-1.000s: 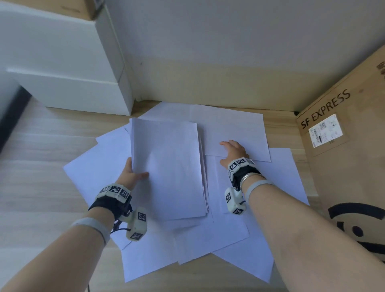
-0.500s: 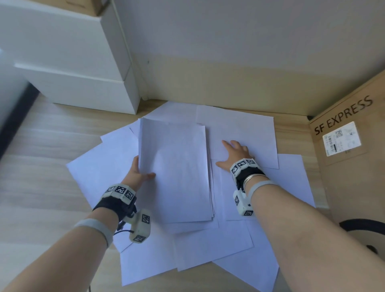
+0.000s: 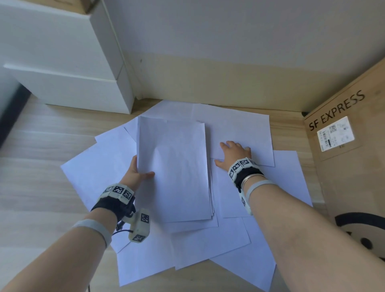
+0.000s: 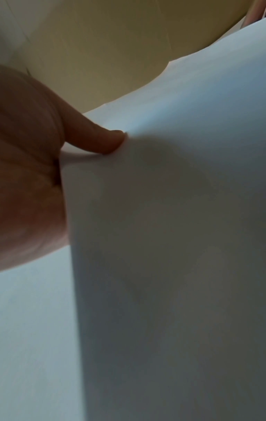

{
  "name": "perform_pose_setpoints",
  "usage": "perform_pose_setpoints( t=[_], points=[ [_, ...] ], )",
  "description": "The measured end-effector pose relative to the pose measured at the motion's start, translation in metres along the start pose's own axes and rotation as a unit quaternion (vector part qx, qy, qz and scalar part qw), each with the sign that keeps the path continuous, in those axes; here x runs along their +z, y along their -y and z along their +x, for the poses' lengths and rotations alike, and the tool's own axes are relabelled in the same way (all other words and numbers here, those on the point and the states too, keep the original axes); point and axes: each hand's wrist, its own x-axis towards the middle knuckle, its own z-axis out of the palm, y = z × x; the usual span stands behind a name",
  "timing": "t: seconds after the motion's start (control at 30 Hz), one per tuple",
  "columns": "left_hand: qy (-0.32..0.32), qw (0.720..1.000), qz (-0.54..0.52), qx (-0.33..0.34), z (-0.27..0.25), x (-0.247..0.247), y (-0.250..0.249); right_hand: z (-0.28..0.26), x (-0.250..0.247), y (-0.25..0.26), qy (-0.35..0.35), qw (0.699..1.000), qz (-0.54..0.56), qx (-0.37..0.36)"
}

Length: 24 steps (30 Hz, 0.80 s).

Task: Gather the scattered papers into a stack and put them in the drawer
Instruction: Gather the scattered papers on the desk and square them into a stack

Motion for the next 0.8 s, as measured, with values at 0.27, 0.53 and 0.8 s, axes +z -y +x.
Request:
perform_pose_setpoints(
  t=[0.27,0.53,0.8],
  points=[
    [-0.002,1.0,-0.017,-0.012,-0.001,0.001,-0.001,0.002,0.002,0.007,-0.024,1.0,0.001,-0.014],
    [0.004,0.999,-0.039,-0.011,-0.005,0.007,-0.007,0.002,-0.004,-0.008,-0.02,1.0,0.008,-0.009],
    [0.046,0.998,-0.025,-0.039,-0.004,0.021,-0.018,-0.032,0.0,-0.053,0.096,0.992,0.04,0.077]
  ],
)
